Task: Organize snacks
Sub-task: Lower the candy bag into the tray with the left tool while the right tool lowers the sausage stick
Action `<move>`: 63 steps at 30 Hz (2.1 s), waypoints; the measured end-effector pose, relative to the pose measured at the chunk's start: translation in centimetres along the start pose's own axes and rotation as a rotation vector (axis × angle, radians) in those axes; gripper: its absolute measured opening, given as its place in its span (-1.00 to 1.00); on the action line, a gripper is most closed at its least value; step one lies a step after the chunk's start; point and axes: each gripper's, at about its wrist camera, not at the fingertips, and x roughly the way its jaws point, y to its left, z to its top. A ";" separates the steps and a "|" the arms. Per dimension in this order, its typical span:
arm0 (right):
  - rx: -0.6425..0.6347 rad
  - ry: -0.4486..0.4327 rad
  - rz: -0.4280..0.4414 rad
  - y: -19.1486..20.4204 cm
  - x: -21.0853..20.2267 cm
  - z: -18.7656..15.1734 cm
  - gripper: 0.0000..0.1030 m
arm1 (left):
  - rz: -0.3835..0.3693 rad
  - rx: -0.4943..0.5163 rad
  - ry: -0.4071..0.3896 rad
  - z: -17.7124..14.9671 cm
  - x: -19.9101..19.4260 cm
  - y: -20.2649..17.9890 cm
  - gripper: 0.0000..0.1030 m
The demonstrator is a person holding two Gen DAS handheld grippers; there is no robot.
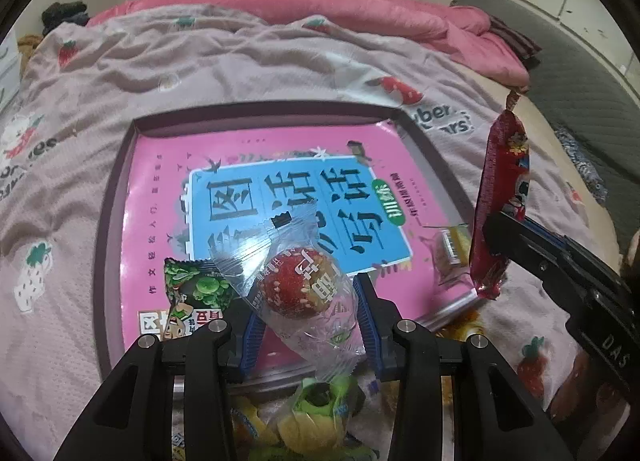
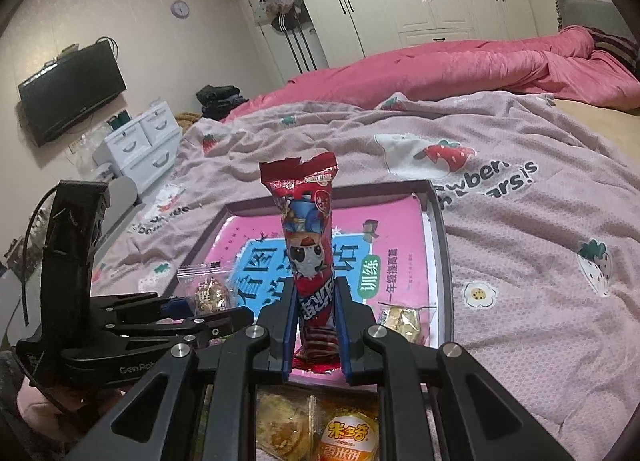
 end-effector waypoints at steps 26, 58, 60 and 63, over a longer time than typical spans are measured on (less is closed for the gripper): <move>0.029 0.174 -0.008 -0.4 5.8 -1.5 -0.66 | 0.035 0.056 0.088 0.0 3.0 -0.8 -0.16; -0.093 0.206 -0.087 1.5 6.3 -1.8 -0.64 | 0.033 -0.006 0.075 -0.2 2.4 1.1 -0.14; -0.093 0.206 -0.092 1.5 6.3 -1.8 -0.62 | 0.035 -0.006 0.070 -0.2 2.4 1.2 -0.14; -0.095 0.203 -0.099 1.4 6.2 -1.8 -0.60 | 0.026 -0.010 0.060 -0.2 2.3 1.3 -0.13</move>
